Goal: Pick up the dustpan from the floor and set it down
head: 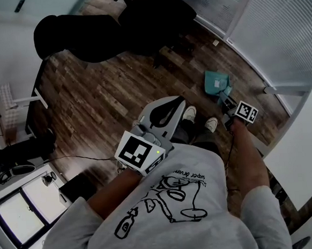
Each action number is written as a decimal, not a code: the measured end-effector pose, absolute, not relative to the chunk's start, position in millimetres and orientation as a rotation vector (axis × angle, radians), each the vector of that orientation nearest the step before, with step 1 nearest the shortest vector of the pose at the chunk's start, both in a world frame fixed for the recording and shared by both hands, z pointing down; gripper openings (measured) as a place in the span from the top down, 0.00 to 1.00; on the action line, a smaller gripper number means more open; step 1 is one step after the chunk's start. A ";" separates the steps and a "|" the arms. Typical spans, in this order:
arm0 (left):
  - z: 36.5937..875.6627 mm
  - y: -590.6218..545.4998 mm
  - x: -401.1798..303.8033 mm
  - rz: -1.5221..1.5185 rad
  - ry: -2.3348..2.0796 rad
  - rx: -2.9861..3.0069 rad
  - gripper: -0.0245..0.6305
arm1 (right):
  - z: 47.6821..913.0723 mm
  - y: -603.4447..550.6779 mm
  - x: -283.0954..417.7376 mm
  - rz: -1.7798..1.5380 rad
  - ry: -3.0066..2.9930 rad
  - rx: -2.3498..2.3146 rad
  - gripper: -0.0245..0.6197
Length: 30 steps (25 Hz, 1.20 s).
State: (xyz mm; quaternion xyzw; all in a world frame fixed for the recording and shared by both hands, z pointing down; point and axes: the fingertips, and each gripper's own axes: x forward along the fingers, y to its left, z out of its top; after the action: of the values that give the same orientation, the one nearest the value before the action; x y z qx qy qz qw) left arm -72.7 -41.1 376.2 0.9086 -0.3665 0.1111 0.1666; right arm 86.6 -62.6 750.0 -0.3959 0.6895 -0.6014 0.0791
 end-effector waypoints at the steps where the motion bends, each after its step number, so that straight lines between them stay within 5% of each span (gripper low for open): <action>1: 375.7 -41.3 -73.2 0.314 -1.042 2.589 0.96 | 750.8 -60.4 85.4 -1.805 2.057 -1.184 0.83; 30: 379.4 -42.6 -70.6 0.333 -1.017 2.592 0.96 | 781.5 9.4 62.4 -1.998 1.966 -1.187 0.85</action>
State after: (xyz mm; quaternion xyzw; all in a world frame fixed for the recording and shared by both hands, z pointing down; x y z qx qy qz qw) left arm -70.6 -42.6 379.4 0.9112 -0.3575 0.1170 0.1679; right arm 62.4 9.4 781.5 -0.3895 0.6450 -0.6557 0.0488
